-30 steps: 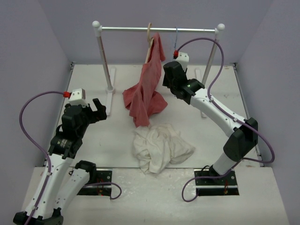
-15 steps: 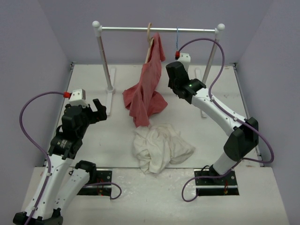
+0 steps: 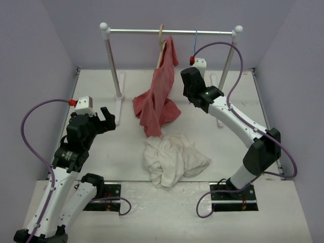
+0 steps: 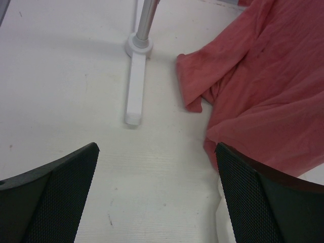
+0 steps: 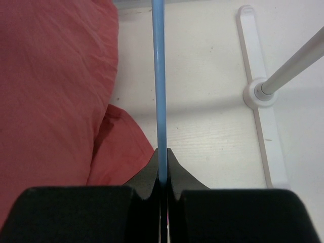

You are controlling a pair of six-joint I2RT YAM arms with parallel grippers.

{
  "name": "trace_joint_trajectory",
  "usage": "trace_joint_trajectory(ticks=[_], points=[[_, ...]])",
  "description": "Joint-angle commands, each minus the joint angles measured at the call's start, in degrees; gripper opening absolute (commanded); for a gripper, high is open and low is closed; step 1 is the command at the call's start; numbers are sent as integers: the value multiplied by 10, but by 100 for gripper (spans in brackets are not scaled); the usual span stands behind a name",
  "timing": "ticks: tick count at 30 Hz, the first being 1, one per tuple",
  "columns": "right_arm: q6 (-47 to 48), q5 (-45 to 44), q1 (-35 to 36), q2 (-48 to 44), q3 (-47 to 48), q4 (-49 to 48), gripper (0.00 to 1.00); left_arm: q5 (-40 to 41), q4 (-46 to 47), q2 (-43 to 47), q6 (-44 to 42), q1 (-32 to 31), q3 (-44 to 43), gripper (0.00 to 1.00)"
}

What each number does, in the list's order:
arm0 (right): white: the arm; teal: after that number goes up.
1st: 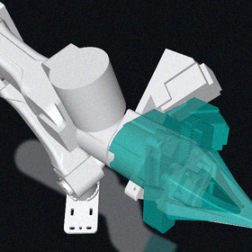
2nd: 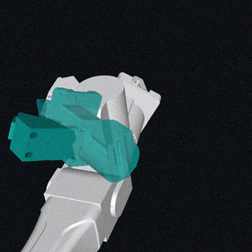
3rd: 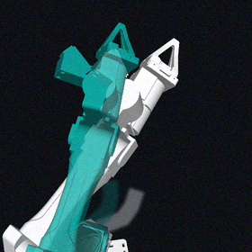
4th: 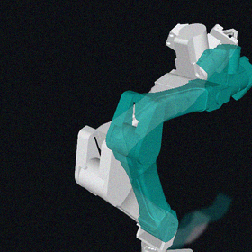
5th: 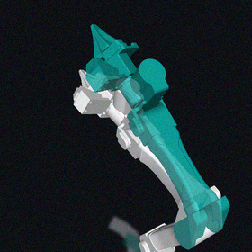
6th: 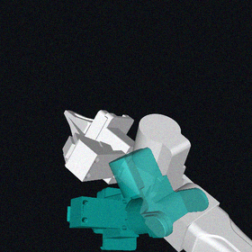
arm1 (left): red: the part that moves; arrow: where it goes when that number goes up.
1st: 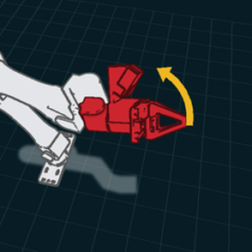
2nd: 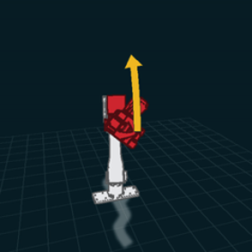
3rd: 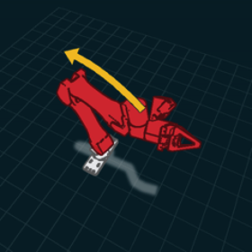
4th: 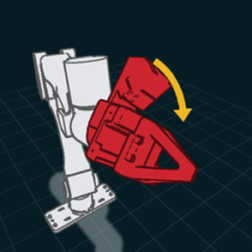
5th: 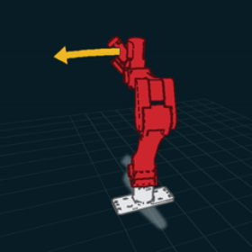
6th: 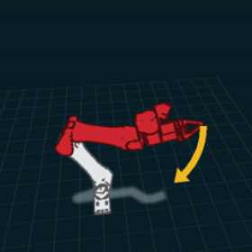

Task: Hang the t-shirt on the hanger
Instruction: Pick up the hanger from the clothesline.

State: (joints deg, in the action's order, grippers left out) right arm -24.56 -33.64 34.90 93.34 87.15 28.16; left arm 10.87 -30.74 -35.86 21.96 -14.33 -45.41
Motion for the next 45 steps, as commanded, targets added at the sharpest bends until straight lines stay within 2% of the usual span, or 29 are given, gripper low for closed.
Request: trace_joint_trajectory(ticks=[1, 7, 14, 20, 26, 30, 33, 37, 42, 45], points=[[26, 4, -1, -52, -7, -22, 0, -4, 18, 4, -3, -4, 2, 100], [84, 52, -2, -94, -17, -35, 0, -3, 18, 4, -3, -4, 2, 100], [99, 75, -2, -119, -18, -6, 0, 2, 16, 5, -3, -4, 2, 100], [78, 111, -2, -184, -41, 58, 0, 2, 16, -6, -3, -5, 1, 100], [55, 163, -2, -254, -126, 94, 0, 32, 4, -4, 3, -4, -5, 100], [33, 191, -2, -342, -205, 109, 0, 53, -12, 11, 13, -4, -20, 100], [26, 188, -1, -406, -270, 125, 0, 57, -122, -17, 55, -4, -95, 100], [15, 188, -1, -458, -297, 159, 0, 5, -158, 4, 91, -4, -98, 100], [-5, 181, -2, -523, -260, 229, 0, -114, -154, 34, 132, -5, 8, 100], [-9, 180, -2, -550, -258, 249, 0, -158, -139, 69, 150, -5, 55, 100]])
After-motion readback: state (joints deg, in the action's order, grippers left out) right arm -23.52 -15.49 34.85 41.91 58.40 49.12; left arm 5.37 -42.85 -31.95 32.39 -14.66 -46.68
